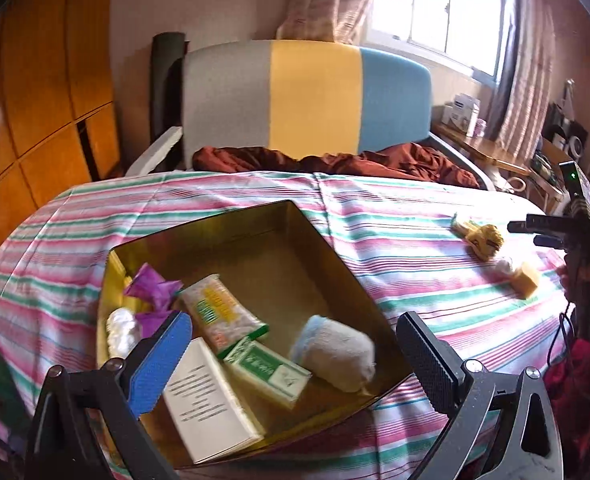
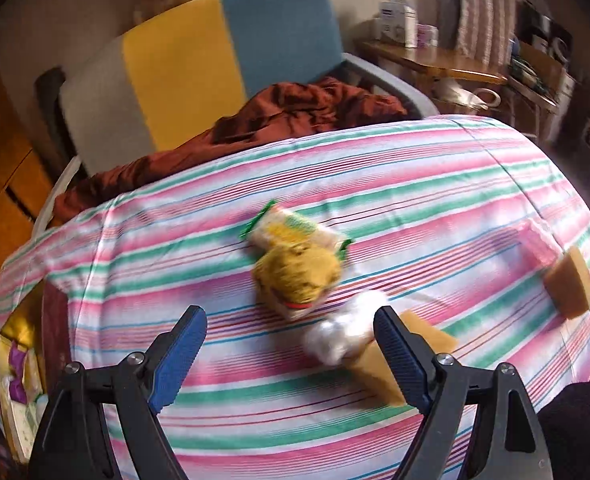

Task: Organize objects
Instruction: 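Move both tools to the pile and grasp the yellow knit glove with the left tool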

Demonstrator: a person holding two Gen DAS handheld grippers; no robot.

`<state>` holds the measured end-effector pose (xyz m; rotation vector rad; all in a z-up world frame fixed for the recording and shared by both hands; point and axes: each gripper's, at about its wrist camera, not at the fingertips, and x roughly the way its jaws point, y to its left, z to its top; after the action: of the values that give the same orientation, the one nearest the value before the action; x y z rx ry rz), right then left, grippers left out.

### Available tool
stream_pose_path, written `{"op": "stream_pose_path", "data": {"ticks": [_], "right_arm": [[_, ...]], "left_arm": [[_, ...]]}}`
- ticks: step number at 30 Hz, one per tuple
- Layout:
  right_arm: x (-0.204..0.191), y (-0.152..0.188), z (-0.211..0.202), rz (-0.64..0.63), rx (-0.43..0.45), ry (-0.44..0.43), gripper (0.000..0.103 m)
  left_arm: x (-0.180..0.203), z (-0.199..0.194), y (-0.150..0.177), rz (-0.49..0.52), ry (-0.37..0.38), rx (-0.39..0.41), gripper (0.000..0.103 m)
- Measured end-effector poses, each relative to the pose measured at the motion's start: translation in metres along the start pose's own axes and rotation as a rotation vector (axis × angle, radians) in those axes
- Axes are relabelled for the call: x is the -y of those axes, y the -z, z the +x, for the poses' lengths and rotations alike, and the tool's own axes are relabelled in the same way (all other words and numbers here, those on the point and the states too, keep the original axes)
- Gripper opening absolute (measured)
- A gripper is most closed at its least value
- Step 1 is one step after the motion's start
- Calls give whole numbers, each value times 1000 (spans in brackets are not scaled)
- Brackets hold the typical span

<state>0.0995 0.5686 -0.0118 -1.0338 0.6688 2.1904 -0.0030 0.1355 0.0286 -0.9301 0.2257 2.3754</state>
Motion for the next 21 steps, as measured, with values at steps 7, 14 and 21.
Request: {"op": "stream_pose_path", "data": {"ticks": [7,14,21], "right_arm": [[93,5,12,423,13,-37,87],[105,13,14,509,-12,-103,87],[104,14,14,508,-20,-154,87]], "left_arm": [[60,18,-17,110,93,-11,103],[129,55,-31,195,205,-65,103],[179,92,-48,229,259,-99,103]]}}
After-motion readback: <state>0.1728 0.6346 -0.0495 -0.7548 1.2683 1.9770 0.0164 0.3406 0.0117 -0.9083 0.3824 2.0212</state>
